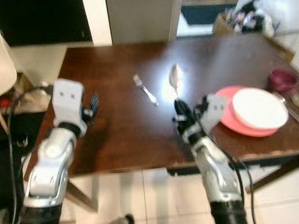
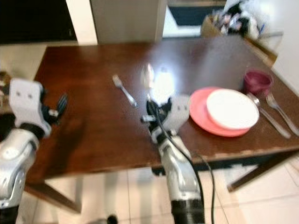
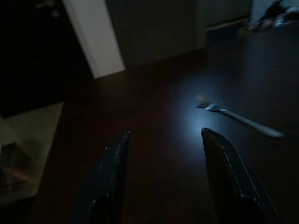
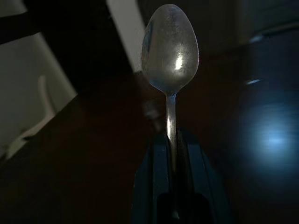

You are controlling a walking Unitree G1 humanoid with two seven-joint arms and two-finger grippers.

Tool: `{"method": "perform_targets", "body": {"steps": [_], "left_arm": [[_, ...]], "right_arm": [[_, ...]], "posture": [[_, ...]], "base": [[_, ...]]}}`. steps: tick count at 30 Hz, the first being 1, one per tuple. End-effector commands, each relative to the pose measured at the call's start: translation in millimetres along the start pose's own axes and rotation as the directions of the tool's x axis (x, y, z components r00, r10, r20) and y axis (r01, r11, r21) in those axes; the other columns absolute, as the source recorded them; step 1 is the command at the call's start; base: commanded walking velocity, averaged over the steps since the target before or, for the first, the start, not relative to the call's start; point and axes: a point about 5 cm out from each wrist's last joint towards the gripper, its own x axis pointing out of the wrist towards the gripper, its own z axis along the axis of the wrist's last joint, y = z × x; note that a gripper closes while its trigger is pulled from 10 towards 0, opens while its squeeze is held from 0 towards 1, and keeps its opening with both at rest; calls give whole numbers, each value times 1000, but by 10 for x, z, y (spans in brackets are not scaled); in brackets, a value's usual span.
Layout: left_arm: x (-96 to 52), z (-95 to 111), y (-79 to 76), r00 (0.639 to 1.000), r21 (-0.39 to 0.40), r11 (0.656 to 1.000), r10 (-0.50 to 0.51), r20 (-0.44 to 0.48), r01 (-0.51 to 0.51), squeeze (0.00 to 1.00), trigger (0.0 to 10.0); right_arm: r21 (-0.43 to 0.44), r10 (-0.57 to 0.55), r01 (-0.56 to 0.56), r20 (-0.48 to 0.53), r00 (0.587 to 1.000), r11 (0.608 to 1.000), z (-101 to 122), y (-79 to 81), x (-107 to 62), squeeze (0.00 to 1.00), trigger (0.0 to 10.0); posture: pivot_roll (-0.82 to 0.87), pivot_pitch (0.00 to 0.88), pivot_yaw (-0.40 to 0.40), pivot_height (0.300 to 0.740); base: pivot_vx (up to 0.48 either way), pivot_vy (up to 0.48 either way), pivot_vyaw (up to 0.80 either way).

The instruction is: Setting the table

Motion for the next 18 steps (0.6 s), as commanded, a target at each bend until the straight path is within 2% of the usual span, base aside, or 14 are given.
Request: {"method": "perform_targets", "body": {"steps": [1, 16, 18], "left_arm": [[-20, -32, 26, 1000, 6, 1000, 8, -13, -8, 0, 10000], [-11, -37, 27, 1000, 6, 1000, 7, -15, -7, 0, 10000], [-14, -40, 26, 1000, 4, 1000, 7, -15, -7, 0, 10000]], "right_arm": [[17, 18, -18, 1, 1000, 1000, -27, 69, 6, 0, 10000], [21, 20, -20, 2, 1000, 1000, -25, 65, 18, 0, 10000], [22, 18, -18, 2, 1000, 1000, -21, 58, 18, 0, 10000]], "posture": [[52, 0, 54, 740], [51, 0, 55, 740], [50, 0, 53, 740]], "base": [[-364, 0, 438], [-360, 0, 471], [-358, 0, 0]]}}
